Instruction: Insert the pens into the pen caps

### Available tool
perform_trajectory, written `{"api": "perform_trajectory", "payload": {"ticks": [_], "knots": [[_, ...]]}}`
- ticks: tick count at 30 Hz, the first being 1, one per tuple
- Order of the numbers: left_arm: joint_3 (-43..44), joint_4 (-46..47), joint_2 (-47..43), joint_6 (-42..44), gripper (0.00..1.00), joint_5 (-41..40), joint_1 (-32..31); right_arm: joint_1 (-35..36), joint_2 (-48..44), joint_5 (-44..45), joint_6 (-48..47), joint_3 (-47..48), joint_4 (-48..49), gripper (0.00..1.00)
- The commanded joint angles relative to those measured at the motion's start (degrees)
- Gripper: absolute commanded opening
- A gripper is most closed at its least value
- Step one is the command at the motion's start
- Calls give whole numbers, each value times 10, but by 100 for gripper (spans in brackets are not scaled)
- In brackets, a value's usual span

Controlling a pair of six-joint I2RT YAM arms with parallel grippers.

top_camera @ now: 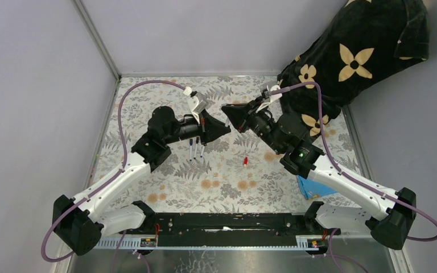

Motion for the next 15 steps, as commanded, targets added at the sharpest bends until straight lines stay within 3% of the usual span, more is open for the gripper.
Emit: {"api": "perform_trajectory", "payload": {"ticks": [1, 15], "knots": [[37, 73, 3, -11, 0, -4, -2, 4, 32, -61, 17, -41, -89, 0], [44, 96, -9, -19, 0, -33, 21, 39, 58, -132, 132, -205, -48, 0]]}}
